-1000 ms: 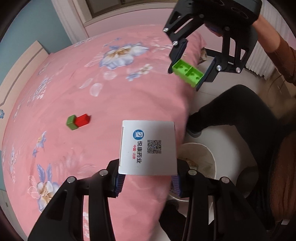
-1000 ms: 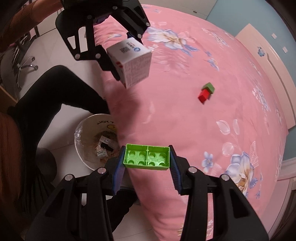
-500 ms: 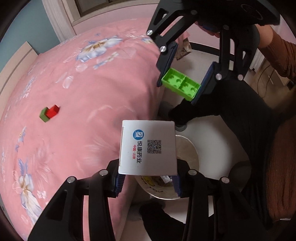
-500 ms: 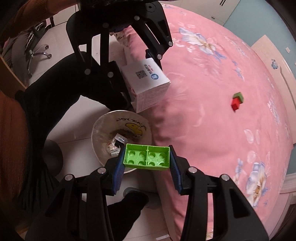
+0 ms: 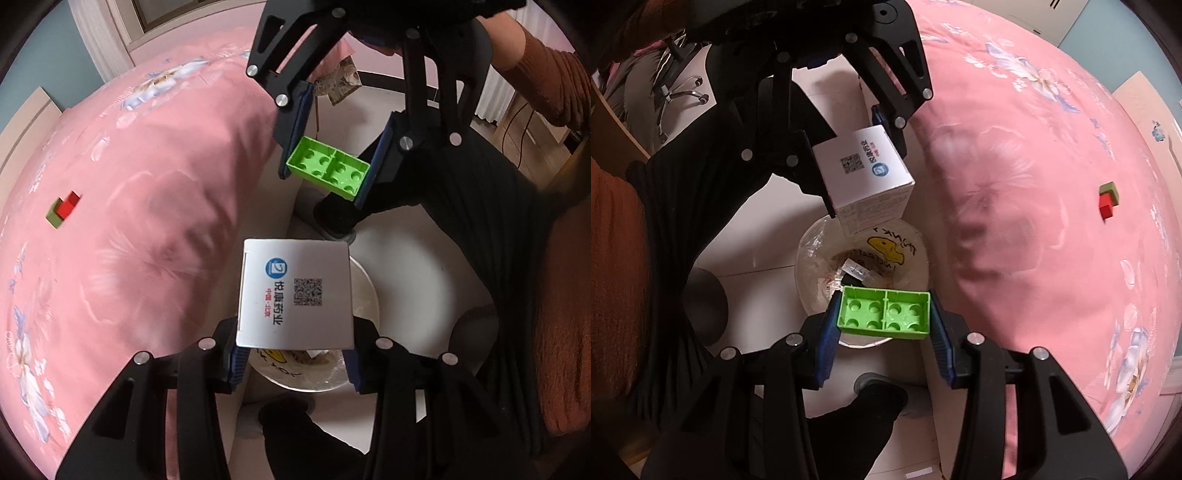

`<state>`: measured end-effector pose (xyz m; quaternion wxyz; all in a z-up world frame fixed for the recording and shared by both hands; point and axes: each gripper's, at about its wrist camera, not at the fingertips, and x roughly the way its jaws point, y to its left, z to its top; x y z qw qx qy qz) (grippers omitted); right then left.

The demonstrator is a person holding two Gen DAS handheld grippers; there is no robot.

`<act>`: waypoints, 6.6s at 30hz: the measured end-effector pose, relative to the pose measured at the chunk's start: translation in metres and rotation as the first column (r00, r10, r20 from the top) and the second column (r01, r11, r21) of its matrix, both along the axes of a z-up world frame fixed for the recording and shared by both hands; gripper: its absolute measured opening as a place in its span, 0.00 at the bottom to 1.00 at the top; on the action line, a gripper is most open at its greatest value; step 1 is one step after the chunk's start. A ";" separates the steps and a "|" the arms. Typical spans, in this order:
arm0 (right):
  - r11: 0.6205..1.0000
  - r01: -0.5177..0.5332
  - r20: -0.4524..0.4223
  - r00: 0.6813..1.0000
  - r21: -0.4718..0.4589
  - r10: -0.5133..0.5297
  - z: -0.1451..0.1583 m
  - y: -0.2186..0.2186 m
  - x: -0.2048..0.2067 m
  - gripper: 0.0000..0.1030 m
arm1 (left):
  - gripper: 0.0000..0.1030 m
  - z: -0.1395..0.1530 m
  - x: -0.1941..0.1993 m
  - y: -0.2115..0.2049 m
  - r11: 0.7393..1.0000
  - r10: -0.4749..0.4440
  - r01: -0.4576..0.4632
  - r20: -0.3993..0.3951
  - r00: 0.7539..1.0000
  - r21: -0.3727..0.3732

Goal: Collect trash
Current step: 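Carry the medicine box in the left tool and Lego brick in the right tool over the bowl, then open the left tool to drop the box while the right tool drops the Lego brick, then move both open tools back over the bedspread toward the green and red blocks, then close the left tool on the green block while the right tool grasps the red block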

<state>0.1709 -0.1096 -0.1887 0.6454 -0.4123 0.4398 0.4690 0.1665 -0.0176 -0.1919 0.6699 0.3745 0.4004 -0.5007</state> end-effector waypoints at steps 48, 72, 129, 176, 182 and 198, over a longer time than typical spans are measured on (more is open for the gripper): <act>0.999 -0.041 -0.136 0.990 0.018 0.043 -0.082 0.026 0.010 0.44 | 0.44 -0.083 0.006 -0.005 0.996 0.045 -0.036 -0.114 0.992 0.079; 0.999 0.034 -0.089 0.995 -0.024 -0.036 -0.072 0.017 0.018 0.93 | 0.97 -0.082 0.005 -0.009 0.997 0.050 -0.043 -0.104 0.993 0.066; 0.949 0.281 0.027 0.957 0.144 -0.288 0.070 -0.073 0.128 0.93 | 0.97 0.079 0.133 0.012 0.974 0.227 -0.227 0.115 0.967 -0.014; 0.917 0.364 -0.019 0.930 0.161 -0.366 0.019 -0.019 0.298 0.93 | 0.96 0.033 0.349 0.004 0.961 0.266 -0.266 -0.011 0.964 -0.072; 0.909 0.374 -0.049 0.927 0.183 -0.372 0.012 -0.011 0.313 0.93 | 0.96 0.026 0.359 -0.001 0.962 0.265 -0.265 -0.014 0.964 -0.069; 0.904 0.386 -0.104 0.922 0.182 -0.373 -0.015 -0.002 0.339 0.67 | 0.96 0.016 0.375 -0.013 0.967 0.247 -0.248 -0.019 0.969 -0.057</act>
